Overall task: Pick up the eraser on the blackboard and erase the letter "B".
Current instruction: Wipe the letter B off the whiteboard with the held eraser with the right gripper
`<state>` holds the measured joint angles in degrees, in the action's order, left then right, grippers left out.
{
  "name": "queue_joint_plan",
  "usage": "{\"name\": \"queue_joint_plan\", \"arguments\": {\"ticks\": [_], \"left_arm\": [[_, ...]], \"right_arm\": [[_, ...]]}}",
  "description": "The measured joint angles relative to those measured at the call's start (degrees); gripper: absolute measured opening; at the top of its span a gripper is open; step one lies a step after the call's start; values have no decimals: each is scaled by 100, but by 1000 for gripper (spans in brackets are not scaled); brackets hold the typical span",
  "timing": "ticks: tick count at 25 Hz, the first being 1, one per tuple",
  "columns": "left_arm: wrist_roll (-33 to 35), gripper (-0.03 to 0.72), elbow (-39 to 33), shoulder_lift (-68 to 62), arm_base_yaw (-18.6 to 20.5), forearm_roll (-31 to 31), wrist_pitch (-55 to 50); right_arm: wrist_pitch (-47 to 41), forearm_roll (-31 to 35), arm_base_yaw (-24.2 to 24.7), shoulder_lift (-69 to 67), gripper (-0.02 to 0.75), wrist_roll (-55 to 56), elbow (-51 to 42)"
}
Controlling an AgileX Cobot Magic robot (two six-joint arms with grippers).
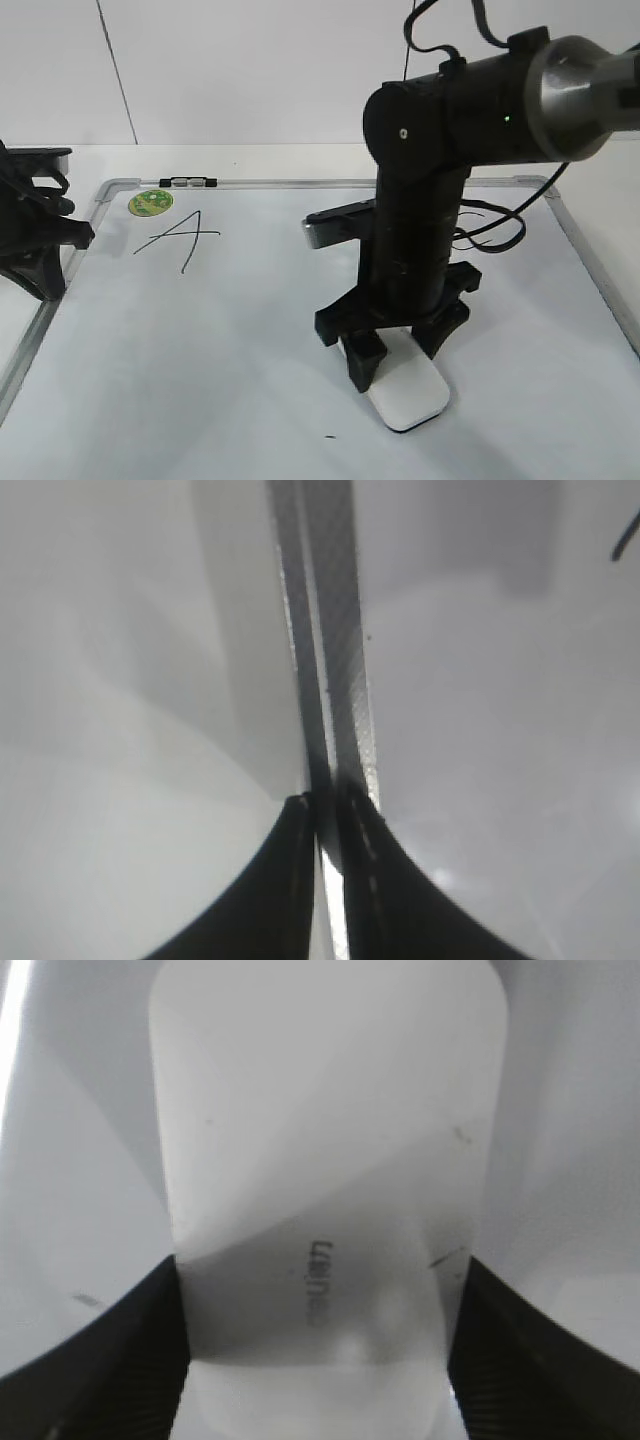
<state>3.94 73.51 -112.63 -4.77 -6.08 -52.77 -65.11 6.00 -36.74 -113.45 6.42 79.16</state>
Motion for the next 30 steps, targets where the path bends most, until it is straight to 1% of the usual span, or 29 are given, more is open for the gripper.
{"name": "queue_joint_plan", "arguments": {"ticks": [4, 7, 11, 15, 18, 19, 23, 26, 27, 30], "left_arm": [[0, 34, 9, 0, 0, 0, 0], [0, 34, 9, 0, 0, 0, 0], [0, 34, 9, 0, 0, 0, 0], [0, 34, 9, 0, 0, 5, -14], [0, 34, 9, 0, 0, 16, -23], [0, 34, 9, 0, 0, 16, -23], [0, 34, 9, 0, 0, 16, -27], [0, 34, 9, 0, 0, 16, -36], [0, 34, 9, 0, 0, 16, -36], [0, 34, 9, 0, 0, 16, -36]], "right_arm": [[-57, -140, 447, 0, 564, 0, 3], [-69, -140, 677, 0, 564, 0, 13], [-66, -140, 686, 0, 564, 0, 13], [39, -209, 415, 0, 564, -20, 13], [200, -292, 84, 10, 563, -55, 13], [290, -270, -144, 10, 563, -67, 13], [480, 12, -756, 0, 563, -117, 27], [556, 307, -1090, -33, 563, -198, 103], [605, 491, -1273, -59, 563, -237, 147], [715, 740, -1574, -114, 563, -275, 237]]}}
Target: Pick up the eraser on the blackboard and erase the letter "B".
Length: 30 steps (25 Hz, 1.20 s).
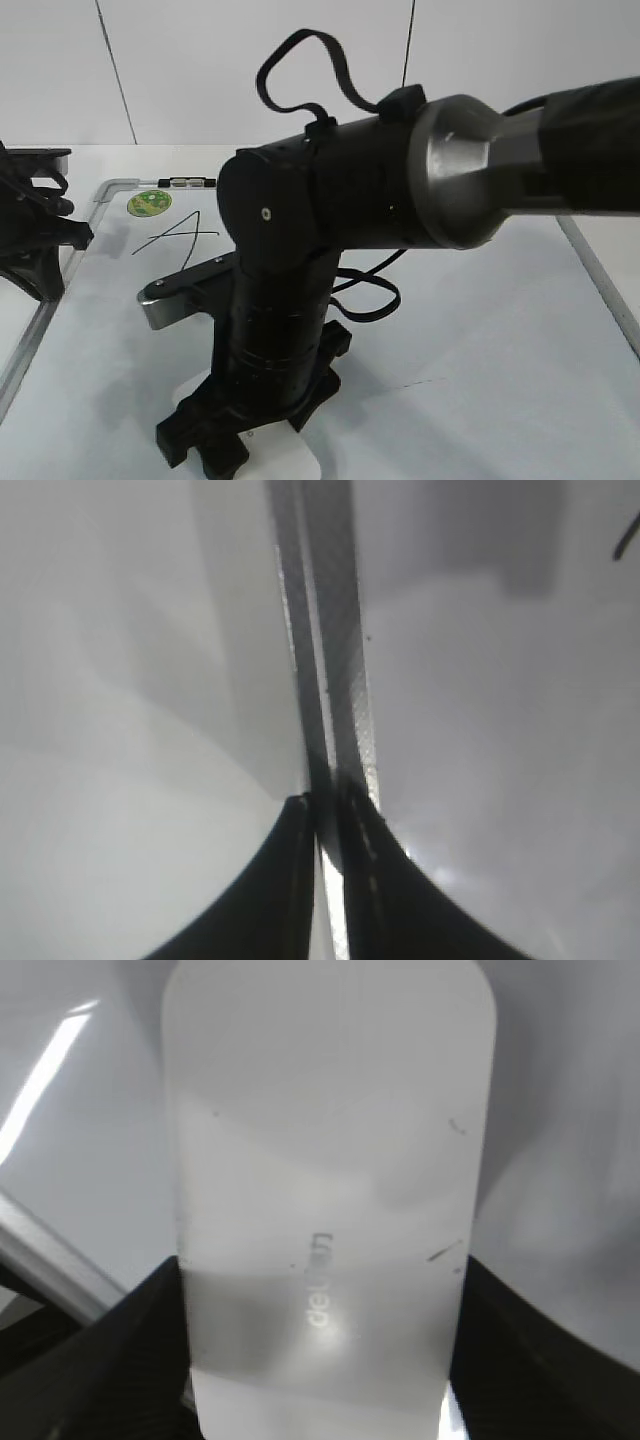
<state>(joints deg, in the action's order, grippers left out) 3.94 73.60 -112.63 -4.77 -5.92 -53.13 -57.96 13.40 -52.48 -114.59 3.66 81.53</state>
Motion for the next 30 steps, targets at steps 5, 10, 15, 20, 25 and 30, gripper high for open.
{"name": "queue_joint_plan", "arguments": {"ticks": [5, 10, 15, 20, 25, 30], "left_arm": [[0, 34, 0, 0, 0, 0, 0], [0, 34, 0, 0, 0, 0, 0], [0, 34, 0, 0, 0, 0, 0], [0, 34, 0, 0, 0, 0, 0], [0, 34, 0, 0, 0, 0, 0], [0, 34, 0, 0, -13, 0, 0]], "right_arm": [[39, 136, -79, -20, 563, -14, 23], [-25, 105, 161, -20, 563, 28, 23], [-399, -404, 723, -20, 563, 135, 48], [-553, -739, 1246, 16, 562, 148, -54], [-434, -794, 1668, 240, 562, 148, -544], [-308, -938, 1978, 521, 562, 165, -949]]}}
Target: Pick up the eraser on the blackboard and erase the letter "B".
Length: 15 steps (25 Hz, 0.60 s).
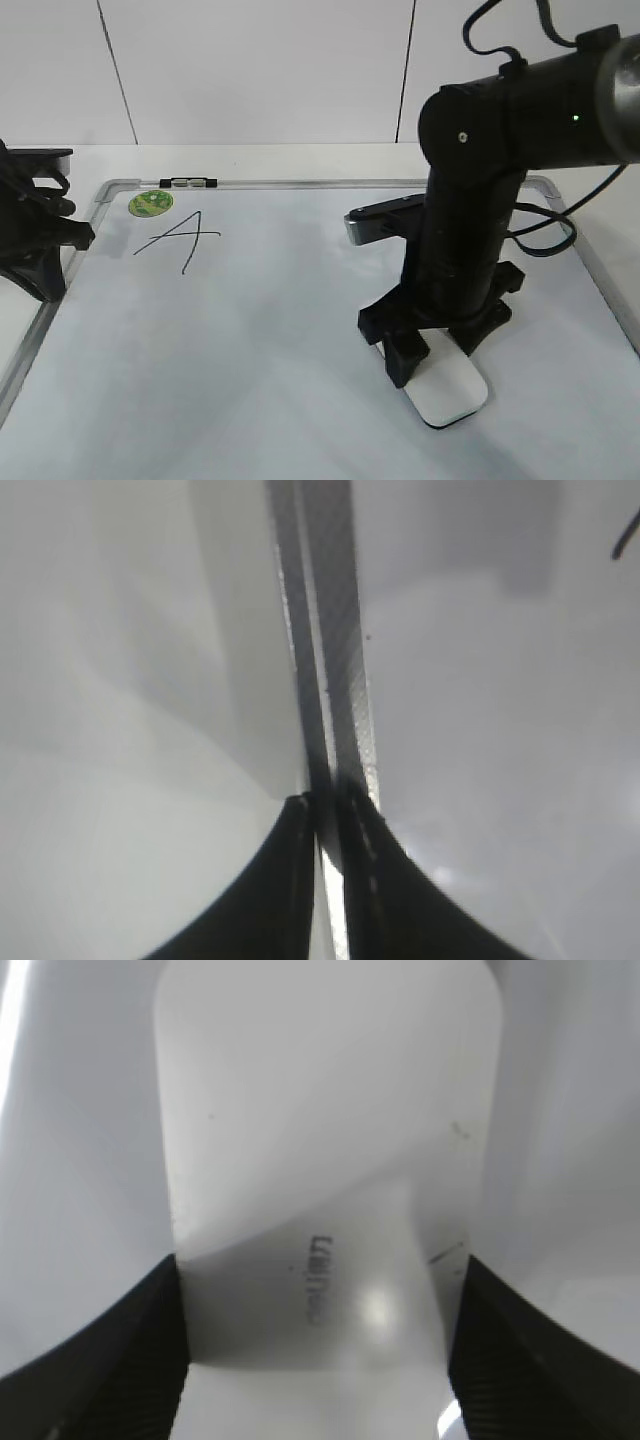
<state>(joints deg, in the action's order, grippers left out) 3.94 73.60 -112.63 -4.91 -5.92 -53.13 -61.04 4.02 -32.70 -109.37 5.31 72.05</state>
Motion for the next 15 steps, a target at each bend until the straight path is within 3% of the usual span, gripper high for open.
{"name": "queue_joint_plan", "arguments": {"ticks": [9, 15], "left_arm": [[0, 34, 0, 0, 0, 4, -13], [0, 34, 0, 0, 0, 42, -39]], "right_arm": [[0, -182, 785, 312, 561, 77, -372], [161, 434, 822, 333, 561, -394, -404]]}}
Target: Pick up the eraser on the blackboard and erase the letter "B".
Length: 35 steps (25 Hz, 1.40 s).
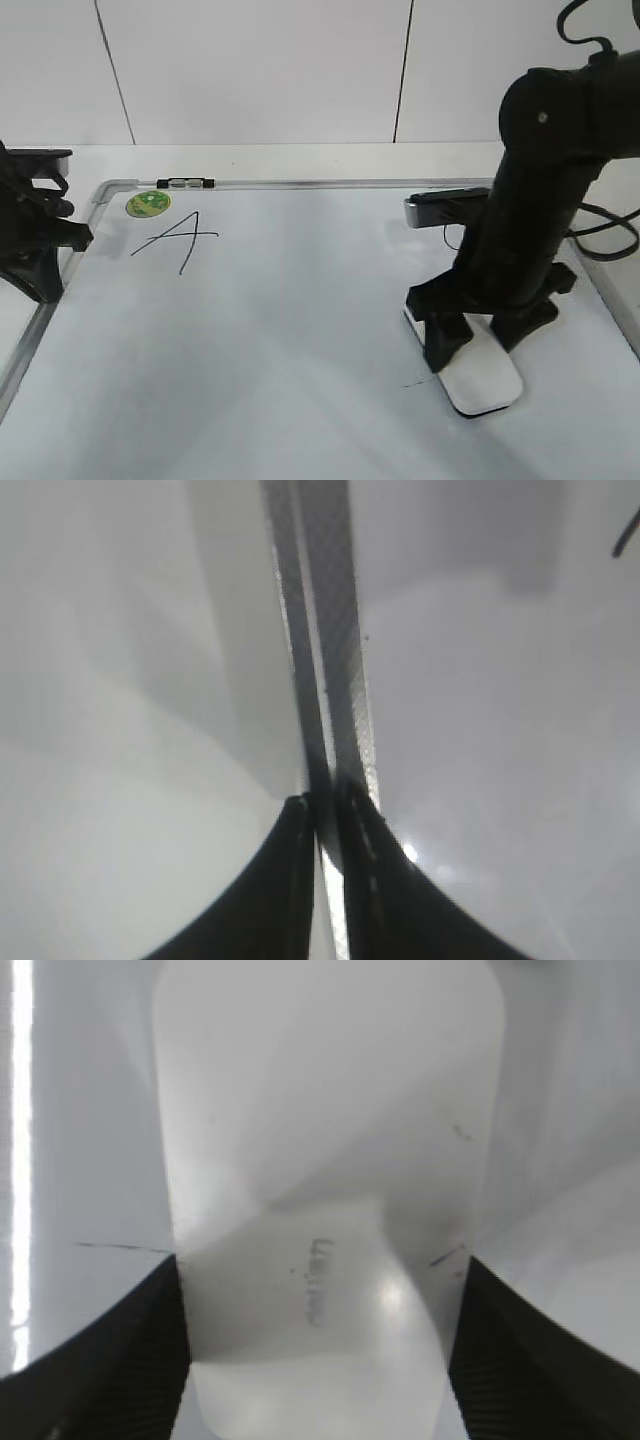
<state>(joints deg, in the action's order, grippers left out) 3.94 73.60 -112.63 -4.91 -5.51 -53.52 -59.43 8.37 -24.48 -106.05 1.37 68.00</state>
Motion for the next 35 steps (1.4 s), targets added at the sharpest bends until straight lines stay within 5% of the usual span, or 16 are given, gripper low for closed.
{"name": "queue_joint_plan", "arguments": {"ticks": [6, 15, 25, 35], "left_arm": [[0, 34, 2, 0, 0, 13, -12], [0, 34, 2, 0, 0, 13, -12], [0, 34, 2, 0, 0, 13, -12], [0, 36, 2, 0, 0, 13, -12]], "right_arm": [[738, 818, -750, 0, 561, -270, -9], [1110, 1142, -1838, -231, 561, -293, 113], [882, 962, -1571, -294, 561, 43, 186], [518, -15, -357, -297, 561, 207, 213]]}}
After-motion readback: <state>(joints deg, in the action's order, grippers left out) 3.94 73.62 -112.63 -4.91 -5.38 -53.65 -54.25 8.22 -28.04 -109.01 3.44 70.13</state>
